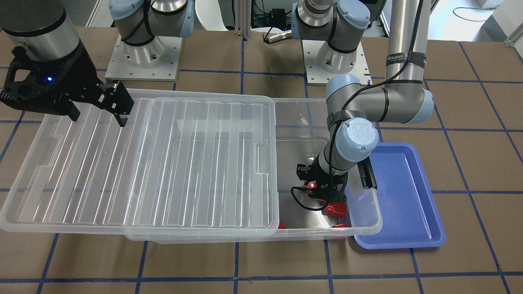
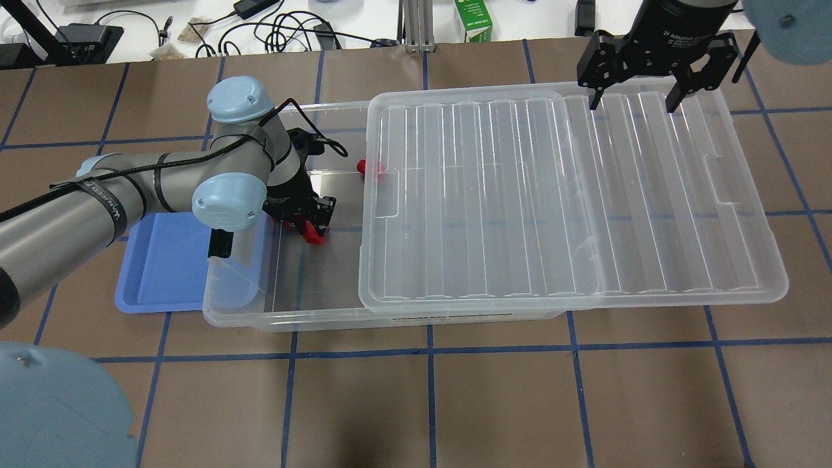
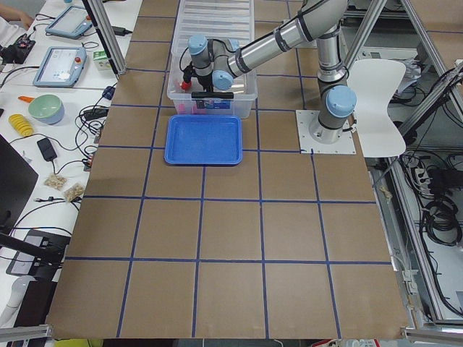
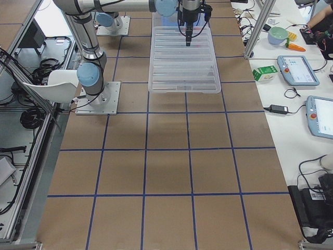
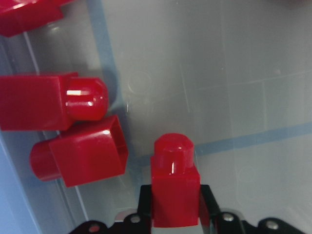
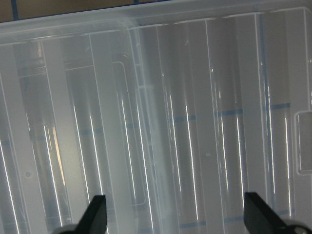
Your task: Place red block in blue tray from box
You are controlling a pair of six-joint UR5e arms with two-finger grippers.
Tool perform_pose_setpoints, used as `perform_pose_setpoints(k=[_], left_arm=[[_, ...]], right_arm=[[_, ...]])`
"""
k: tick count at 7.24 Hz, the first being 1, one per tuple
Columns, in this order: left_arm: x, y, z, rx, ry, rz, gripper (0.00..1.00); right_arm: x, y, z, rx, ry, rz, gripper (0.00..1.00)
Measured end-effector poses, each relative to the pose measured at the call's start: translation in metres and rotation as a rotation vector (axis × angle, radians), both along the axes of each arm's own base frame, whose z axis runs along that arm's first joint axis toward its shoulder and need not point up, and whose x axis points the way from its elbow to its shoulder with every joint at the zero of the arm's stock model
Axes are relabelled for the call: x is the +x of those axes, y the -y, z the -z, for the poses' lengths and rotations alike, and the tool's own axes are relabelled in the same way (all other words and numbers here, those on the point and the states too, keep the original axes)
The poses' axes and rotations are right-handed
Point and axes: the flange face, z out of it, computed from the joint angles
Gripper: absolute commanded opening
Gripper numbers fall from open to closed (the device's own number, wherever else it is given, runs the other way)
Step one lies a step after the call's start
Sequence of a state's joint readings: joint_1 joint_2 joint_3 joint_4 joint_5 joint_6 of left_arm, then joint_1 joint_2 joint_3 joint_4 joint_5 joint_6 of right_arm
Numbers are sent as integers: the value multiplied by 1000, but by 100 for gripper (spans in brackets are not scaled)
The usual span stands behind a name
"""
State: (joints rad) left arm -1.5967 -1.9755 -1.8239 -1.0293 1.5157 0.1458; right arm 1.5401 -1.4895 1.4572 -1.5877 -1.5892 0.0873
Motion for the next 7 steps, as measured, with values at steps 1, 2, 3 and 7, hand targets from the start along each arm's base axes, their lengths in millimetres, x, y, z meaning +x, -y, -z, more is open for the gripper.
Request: perform_pose_setpoints(k=[1, 2, 3, 7], left_arm=[[0, 1, 0, -1, 0, -1, 0], [1, 2, -3, -6, 0, -3, 0], [1, 4, -10, -16, 1, -8, 0], [-3, 18, -63, -18, 4, -12, 0]], right_arm=[[0, 0, 0, 0, 0, -1, 100], [0, 0, 0, 0, 0, -1, 100], [0, 0, 0, -1, 0, -1, 100], [-37, 3, -4, -1, -7, -70, 100]])
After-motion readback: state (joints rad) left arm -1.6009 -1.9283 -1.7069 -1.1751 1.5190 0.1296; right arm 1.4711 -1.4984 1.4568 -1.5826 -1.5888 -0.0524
